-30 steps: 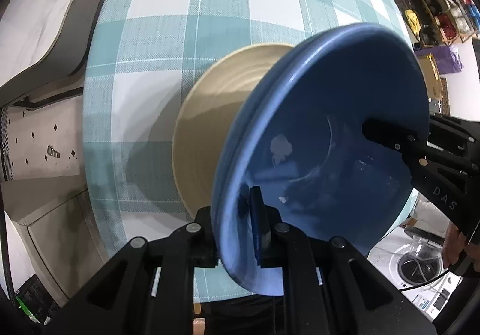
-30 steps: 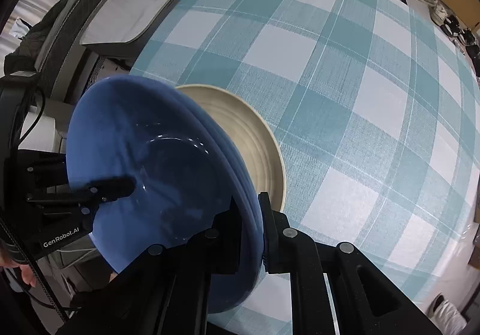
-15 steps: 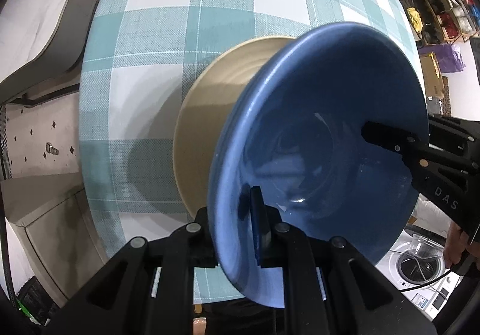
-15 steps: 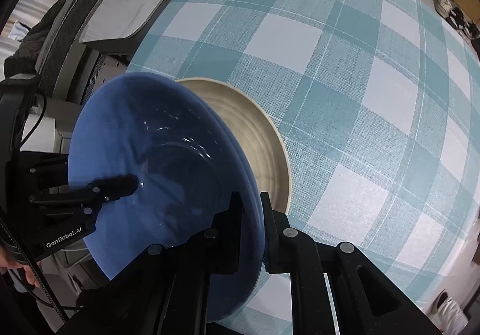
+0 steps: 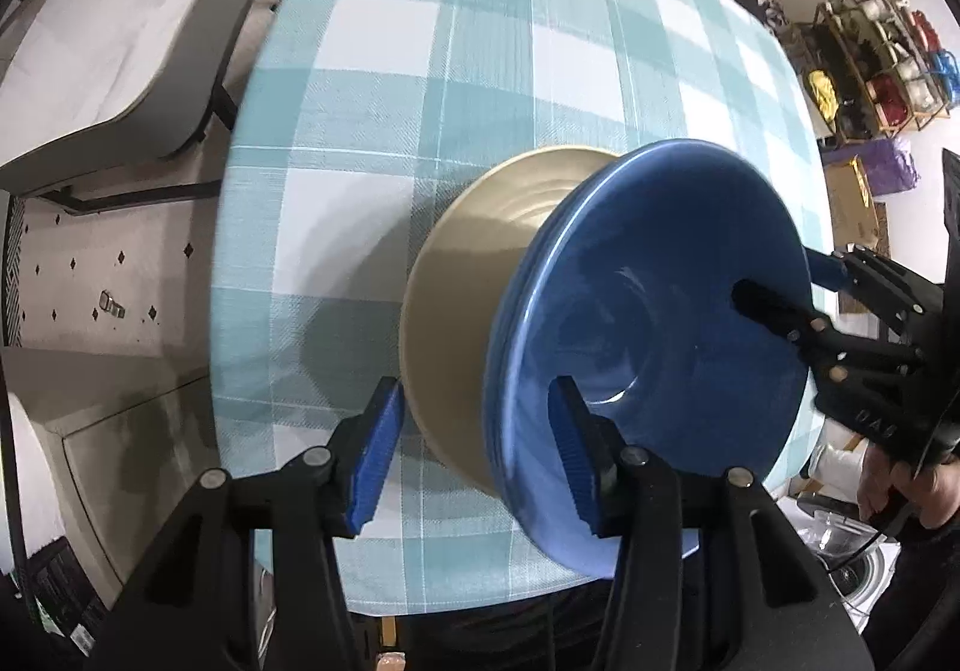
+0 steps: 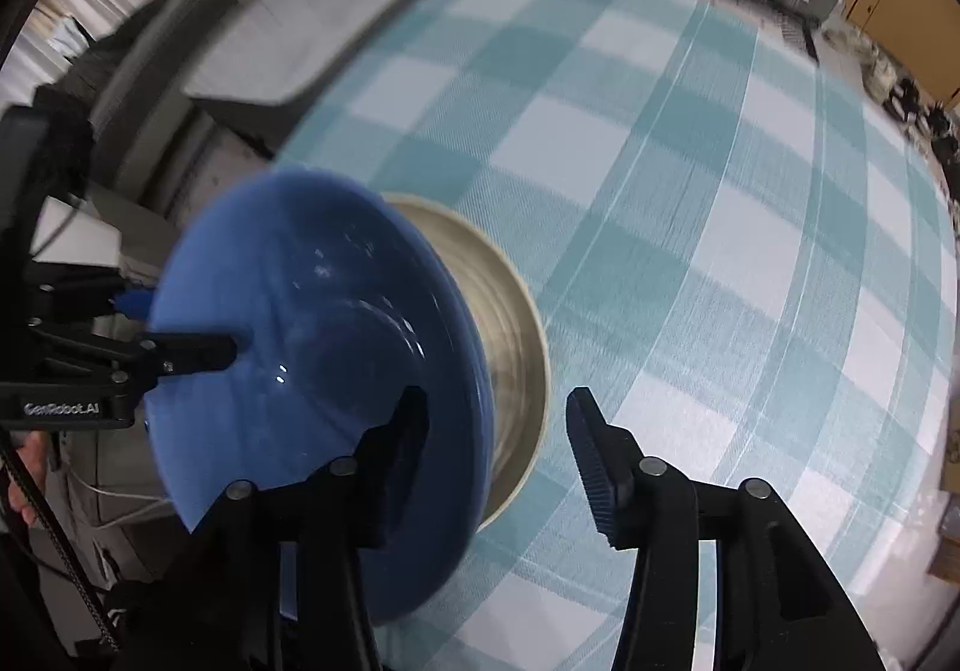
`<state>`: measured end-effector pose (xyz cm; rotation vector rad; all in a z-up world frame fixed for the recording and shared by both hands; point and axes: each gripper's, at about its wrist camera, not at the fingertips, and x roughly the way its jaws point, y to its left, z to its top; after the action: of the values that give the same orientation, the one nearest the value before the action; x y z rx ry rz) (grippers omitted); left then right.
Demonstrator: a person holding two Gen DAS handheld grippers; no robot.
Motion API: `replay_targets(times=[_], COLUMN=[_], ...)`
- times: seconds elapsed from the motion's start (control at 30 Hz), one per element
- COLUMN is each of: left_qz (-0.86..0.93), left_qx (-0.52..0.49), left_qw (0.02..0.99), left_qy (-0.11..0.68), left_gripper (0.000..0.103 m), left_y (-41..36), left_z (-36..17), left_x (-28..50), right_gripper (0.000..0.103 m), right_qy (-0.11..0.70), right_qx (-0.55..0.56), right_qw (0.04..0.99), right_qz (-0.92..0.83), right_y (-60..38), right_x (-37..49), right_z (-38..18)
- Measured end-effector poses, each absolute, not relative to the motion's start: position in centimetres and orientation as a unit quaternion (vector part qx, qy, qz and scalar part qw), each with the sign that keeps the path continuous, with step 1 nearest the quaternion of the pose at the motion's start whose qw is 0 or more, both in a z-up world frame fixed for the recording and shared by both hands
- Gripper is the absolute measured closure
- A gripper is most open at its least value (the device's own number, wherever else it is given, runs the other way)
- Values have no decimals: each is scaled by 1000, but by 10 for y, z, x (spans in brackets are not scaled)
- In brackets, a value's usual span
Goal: Organize plates and bowls
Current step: 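Lower the blue bowl stack onto the cream plates with both grippers, then open both grippers and withdraw from the bowl stack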
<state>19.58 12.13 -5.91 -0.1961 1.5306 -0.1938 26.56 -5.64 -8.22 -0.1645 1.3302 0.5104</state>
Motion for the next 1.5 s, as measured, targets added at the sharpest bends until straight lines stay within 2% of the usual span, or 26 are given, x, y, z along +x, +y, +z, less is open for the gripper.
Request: replay_targets(times=[0.1,0.17,0.2,0.37,0.4,0.43,0.5,0.53,0.7,0.8,1.1,1.27,1.5], left_qz=[-65,-55,-51,-30,-22,-19,-19,-19,-18,-13,25,50,56], left_qx=[-68,-57,-55,-46,-47,-48,-51,-48,-57,-77,-65,-24,-6], left_qw=[739,757,769,829,843,851,873,883,915,926,945,957,957], left_qy=[667,649,635,557,535,523,485,467,398,370,319,284,285], left_gripper=[53,53,52,49,43,29,10,9,6,1,0,0,0], left_y=[124,129,130,130,127,124,117,114,98,94,84,77,70], left_z=[-47,-44,-39,-13,-7,-4,5,9,21,20,9,5,-7], left_x=[189,183,179,161,154,150,138,132,96,77,42,33,25], right_gripper=[50,29,25,21,18,14,13,9,2,1,1,1,1], right_qy=[575,546,528,484,473,465,438,426,373,354,327,309,304], right_qx=[-74,-91,-92,-48,-33,-25,-13,-11,8,13,45,46,59], right_qw=[781,804,816,839,846,852,869,875,904,912,930,941,943], right_qz=[231,217,218,243,242,241,232,229,211,205,162,130,125], right_y=[-63,-64,-65,-71,-74,-76,-80,-81,-92,-96,-125,-135,-138], right_x=[259,252,246,218,211,204,188,180,141,121,79,67,60], right_z=[-66,-53,-46,-22,-18,-14,-7,-3,4,1,-20,-33,-40])
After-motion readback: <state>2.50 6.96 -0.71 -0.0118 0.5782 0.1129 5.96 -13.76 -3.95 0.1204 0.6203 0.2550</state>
